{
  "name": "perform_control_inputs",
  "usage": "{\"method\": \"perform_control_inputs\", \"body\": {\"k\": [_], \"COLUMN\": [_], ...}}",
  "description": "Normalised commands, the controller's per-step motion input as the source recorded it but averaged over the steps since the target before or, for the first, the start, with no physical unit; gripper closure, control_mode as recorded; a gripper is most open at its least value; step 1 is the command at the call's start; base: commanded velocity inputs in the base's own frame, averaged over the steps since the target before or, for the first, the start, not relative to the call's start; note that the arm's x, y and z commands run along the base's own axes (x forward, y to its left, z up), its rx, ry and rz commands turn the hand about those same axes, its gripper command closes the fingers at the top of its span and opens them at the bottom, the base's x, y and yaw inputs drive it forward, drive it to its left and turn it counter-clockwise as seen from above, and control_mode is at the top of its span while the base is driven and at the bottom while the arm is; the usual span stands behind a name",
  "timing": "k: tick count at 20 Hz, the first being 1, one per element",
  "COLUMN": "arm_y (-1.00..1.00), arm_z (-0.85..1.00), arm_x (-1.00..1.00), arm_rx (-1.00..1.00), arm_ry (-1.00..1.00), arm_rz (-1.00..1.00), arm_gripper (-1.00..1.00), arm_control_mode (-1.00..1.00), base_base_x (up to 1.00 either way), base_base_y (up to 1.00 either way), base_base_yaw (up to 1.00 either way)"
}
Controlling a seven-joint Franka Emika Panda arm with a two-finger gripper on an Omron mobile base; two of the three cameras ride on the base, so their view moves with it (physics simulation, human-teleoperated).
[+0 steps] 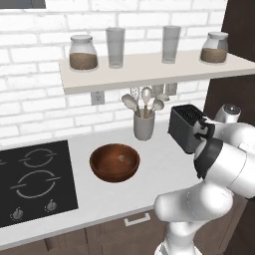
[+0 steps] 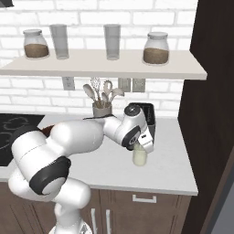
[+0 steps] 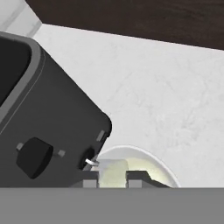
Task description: Grab a lemon wedge from the fridge and one ice cube from the ice bowl, and put them in the glass of lemonade.
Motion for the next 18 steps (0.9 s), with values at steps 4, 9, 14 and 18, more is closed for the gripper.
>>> {"method": "perform_control_inputs", "body": {"k": [4, 9, 14, 18], "arm_y": [0.0, 0.0, 0.0, 0.12], "arm_z": [-0.14, 0.01, 0.22, 0.13], "arm_x": [0.09, -0.14, -0.3, -0.03], "arm_rx": [0.0, 0.0, -0.02, -0.02], "arm_ry": [-0.01, -0.08, -0.15, -0.06], "arm_rz": [0.0, 0.0, 0.0, 0.0], "arm_gripper": [1.0, 1.0, 1.0, -1.0], "arm_control_mode": [-1.0, -1.0, -1.0, -1.0], "base_base_x": [0.0, 0.0, 0.0, 0.0], "base_base_y": [0.0, 0.0, 0.0, 0.0], "base_base_yaw": [0.0, 0.0, 0.0, 0.0]}}
